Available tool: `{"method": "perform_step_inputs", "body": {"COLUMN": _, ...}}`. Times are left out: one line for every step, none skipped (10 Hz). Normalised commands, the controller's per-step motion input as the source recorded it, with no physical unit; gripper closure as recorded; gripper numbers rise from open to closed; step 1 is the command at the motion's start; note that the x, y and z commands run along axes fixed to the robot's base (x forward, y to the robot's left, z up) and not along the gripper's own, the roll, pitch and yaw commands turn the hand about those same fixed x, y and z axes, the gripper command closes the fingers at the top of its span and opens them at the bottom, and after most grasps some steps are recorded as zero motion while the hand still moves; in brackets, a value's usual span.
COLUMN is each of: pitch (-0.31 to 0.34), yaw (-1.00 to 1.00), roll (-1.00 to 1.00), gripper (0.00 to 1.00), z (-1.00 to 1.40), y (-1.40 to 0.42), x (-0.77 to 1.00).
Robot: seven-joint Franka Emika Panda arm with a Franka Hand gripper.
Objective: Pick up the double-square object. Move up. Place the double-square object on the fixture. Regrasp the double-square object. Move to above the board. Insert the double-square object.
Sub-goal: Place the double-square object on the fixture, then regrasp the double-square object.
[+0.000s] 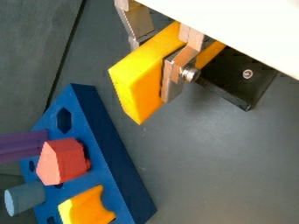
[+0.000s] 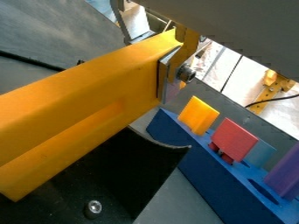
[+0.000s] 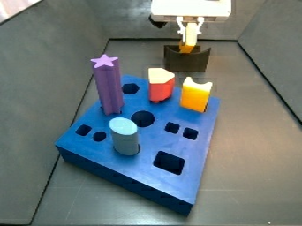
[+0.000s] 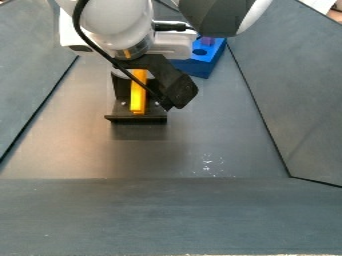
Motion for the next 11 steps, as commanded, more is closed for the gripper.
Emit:
{"method": "perform_step_inputs", "body": {"pitch": -0.092, "yaw": 0.05, "roll": -0.08, "gripper": 1.0, "z": -0.21, "y": 0.0, "x": 0.02}}
{"method": "perform_step_inputs", "body": {"pitch": -0.09, "yaw": 0.05, "roll": -0.08, "gripper": 1.0, "z": -0.21, "y": 0.0, "x": 0.02}}
{"method": "perform_step_inputs", "body": {"pitch": 0.0, "yaw": 0.0, "roll": 0.0, "gripper": 0.0, "z": 0.0, "y": 0.0, "x": 0.0}}
{"method": "perform_step_inputs", "body": {"pitch": -0.048, "yaw": -0.01, "roll": -0.01, "gripper": 0.0, "z": 1.0, "y": 0.0, "x": 0.0}}
{"method": "perform_step_inputs", "body": {"pitch": -0.044, "yaw": 0.0, "roll": -0.01, "gripper": 0.0, "z": 1.0, "y": 0.0, "x": -0.01}}
{"method": "perform_step_inputs", "body": {"pitch": -0.037, "yaw": 0.02, "roll": 0.0, "gripper": 0.0, "z": 1.0, "y": 0.01, "x": -0.02}}
{"method": "perform_step_inputs", "body": {"pitch": -0.028, "yaw": 0.03, "roll": 0.01, "gripper": 0.0, "z": 1.0, "y": 0.01, "x": -0.04}}
{"method": "perform_step_inputs", "body": {"pitch": -0.015, "yaw": 0.04, "roll": 0.01, "gripper": 0.0, "z": 1.0, "y": 0.01, "x": -0.05}}
{"method": "perform_step_inputs", "body": {"pitch": 0.001, "yaw": 0.04, "roll": 0.01, "gripper": 0.0, "z": 0.85, "y": 0.01, "x": -0.04}}
{"method": "perform_step_inputs", "body": {"pitch": 0.009, "yaw": 0.04, "roll": 0.01, "gripper": 0.0, "z": 0.72, "y": 0.01, "x": -0.04}}
{"method": "perform_step_inputs", "body": {"pitch": 0.029, "yaw": 0.03, "roll": 0.01, "gripper": 0.0, "z": 0.46, "y": 0.01, "x": -0.03}}
